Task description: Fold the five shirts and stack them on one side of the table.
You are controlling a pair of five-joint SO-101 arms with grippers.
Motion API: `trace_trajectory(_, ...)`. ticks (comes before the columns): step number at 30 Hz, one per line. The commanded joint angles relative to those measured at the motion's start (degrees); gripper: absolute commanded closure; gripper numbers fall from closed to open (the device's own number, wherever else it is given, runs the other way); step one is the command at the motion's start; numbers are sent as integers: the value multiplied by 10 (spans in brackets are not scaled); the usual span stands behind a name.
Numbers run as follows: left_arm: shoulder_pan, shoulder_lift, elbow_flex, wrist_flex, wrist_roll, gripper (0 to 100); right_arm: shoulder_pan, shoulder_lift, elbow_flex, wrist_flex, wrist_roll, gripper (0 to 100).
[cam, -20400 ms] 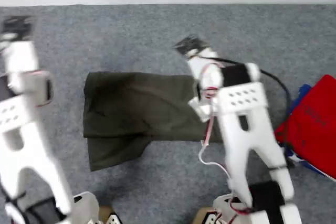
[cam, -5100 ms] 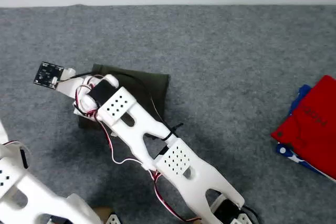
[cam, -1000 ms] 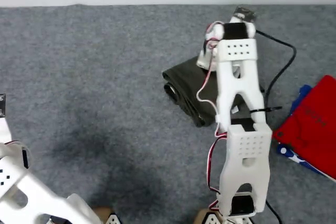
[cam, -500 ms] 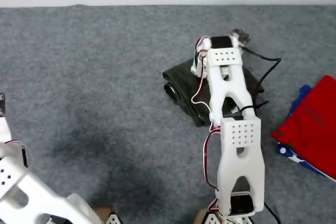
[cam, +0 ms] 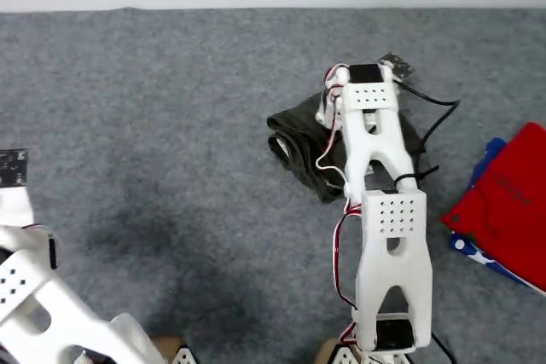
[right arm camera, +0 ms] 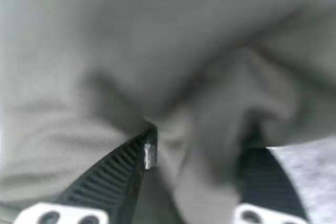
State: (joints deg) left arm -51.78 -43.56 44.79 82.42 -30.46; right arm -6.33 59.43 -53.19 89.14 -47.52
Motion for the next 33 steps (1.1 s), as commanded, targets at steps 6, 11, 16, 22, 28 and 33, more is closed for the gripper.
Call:
trace_trajectory(6, 30, -7, -7, -12, -4, 981, 40, -5, -27, 50, 76, 989)
trace_trajectory(11, 29, -7, -4, -28, -4, 981, 55, -47, -100, 138, 168, 989)
trace_trajectory(16, 29, -7, -7, -28, -4, 981, 97, -120, -90, 138, 237, 989)
trace_trajectory(22, 29, -6, -2, -28, -4, 981, 133, -247, -25, 138, 306, 989)
trace_trajectory(28, 29, -6, -2, -28, -4, 981, 150, -391, 77, 138, 338, 989)
trace_trajectory(33, 29, -6, -2, -28, -4, 981, 184, -492, 142, 138, 367, 989)
